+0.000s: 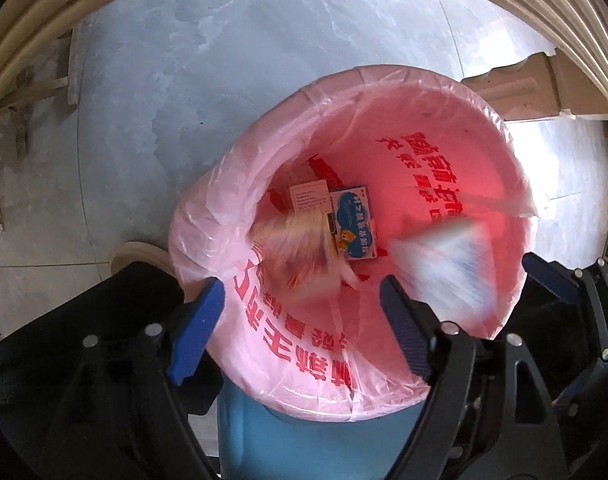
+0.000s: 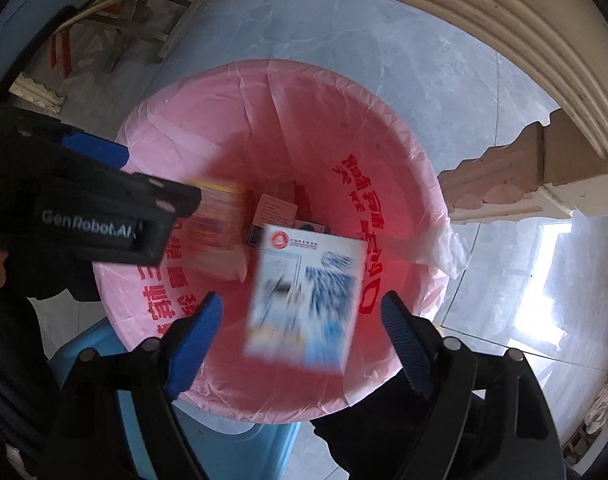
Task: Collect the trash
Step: 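Open the left tool over the bin while the right tool opens, dropping both boxes, then raise both open tools out of the bin back toward the table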
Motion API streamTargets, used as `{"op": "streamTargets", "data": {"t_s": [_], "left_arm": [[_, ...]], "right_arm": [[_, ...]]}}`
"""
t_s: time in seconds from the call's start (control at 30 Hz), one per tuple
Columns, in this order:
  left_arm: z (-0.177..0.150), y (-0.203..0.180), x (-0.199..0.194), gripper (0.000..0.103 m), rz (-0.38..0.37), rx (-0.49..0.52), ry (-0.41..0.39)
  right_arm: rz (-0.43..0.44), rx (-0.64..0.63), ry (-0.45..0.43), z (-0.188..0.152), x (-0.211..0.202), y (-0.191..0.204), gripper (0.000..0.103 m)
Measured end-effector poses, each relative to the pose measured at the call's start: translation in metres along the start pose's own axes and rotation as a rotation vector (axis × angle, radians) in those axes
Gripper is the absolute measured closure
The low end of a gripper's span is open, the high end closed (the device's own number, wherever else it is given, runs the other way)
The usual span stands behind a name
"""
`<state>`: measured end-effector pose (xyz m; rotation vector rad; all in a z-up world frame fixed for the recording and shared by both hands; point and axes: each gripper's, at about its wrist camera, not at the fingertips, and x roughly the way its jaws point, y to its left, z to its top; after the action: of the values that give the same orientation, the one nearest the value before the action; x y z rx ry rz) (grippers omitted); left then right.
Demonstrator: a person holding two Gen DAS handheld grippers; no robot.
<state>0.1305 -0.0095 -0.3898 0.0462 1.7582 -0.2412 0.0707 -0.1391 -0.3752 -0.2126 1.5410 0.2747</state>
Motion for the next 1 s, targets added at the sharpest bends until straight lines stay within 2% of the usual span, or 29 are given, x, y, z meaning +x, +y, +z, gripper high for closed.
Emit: {"op": "streamTargets", "data": {"t_s": [0.27, 0.4, 0.6, 0.8, 0.9, 1.0], "left_arm": [[-0.002, 0.0, -0.003, 0.023, 0.002, -0.002, -0.006], [-0.005, -0.002, -0.012, 0.023, 0.063, 0.003, -0.046], [-0.016, 0.008, -0.03, 0.023, 0.064, -0.018, -0.084], [-0.033, 0.02, -0.057, 0.022, 0.018, -0.037, -0.12], [-0.049, 0.018, -0.078, 0.022, 0.015, 0.004, -0.15], [-0.069, 0.013, -0.118, 0.022, 0.07, 0.116, -0.226]], "right_arm": [[-0.006, 0.003, -0.012, 0.0, -0.003, -0.002, 0.023], [-0.014, -0.005, -0.039, 0.0, -0.011, -0.003, 0.023], [-0.019, 0.008, -0.092, -0.01, -0.037, -0.01, 0.023], [-0.022, 0.023, -0.176, -0.026, -0.077, -0.009, 0.023], [0.0, -0.013, -0.241, -0.039, -0.109, -0.003, 0.023], [0.004, -0.079, -0.308, -0.048, -0.147, 0.001, 0.023]]}}
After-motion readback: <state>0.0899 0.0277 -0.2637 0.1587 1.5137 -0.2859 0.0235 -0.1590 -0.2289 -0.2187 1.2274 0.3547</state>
